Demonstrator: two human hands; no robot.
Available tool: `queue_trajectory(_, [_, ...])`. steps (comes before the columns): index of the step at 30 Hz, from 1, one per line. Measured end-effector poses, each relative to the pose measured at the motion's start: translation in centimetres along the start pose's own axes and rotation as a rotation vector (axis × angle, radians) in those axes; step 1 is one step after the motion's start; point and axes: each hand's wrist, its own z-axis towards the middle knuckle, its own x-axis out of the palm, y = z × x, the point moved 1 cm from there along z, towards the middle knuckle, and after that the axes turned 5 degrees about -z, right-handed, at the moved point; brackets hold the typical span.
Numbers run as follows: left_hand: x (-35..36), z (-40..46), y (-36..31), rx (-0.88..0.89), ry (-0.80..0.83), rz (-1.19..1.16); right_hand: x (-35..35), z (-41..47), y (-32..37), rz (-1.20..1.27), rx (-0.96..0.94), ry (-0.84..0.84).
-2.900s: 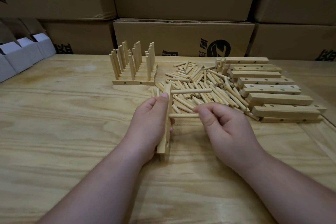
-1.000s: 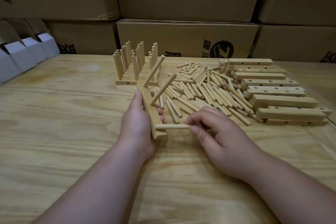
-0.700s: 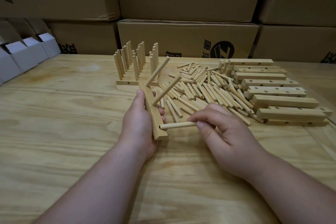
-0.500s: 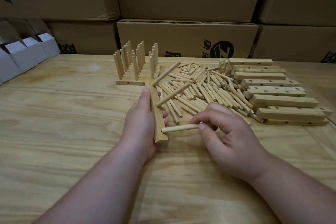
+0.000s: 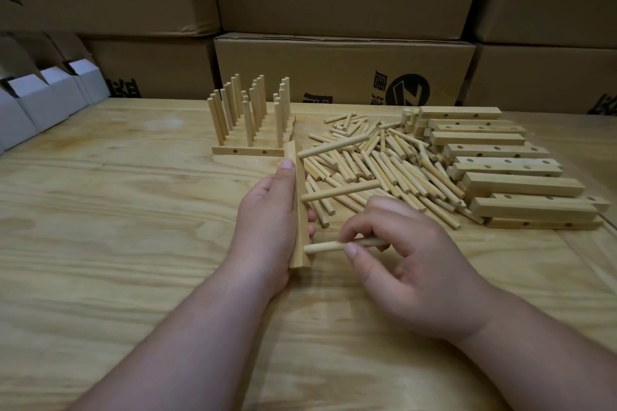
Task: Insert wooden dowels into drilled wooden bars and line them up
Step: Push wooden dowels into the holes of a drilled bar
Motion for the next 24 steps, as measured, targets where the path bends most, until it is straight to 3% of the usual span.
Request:
queue_trajectory(13, [0.0, -0.2, 0.1, 0.041, 0.000, 0.090, 0.5, -0.3, 0.7, 0.066, 0.032, 0.127])
queue_trajectory(20, [0.2, -0.2, 0.1, 0.045, -0.072, 0.111, 0.8, -0.4, -0.4, 0.185, 0.263, 0.148])
queue_trajectory(24, [0.3, -0.2, 0.3, 0.076, -0.076, 0.146, 0.9, -0.4, -0.1, 0.206, 0.224, 0.153])
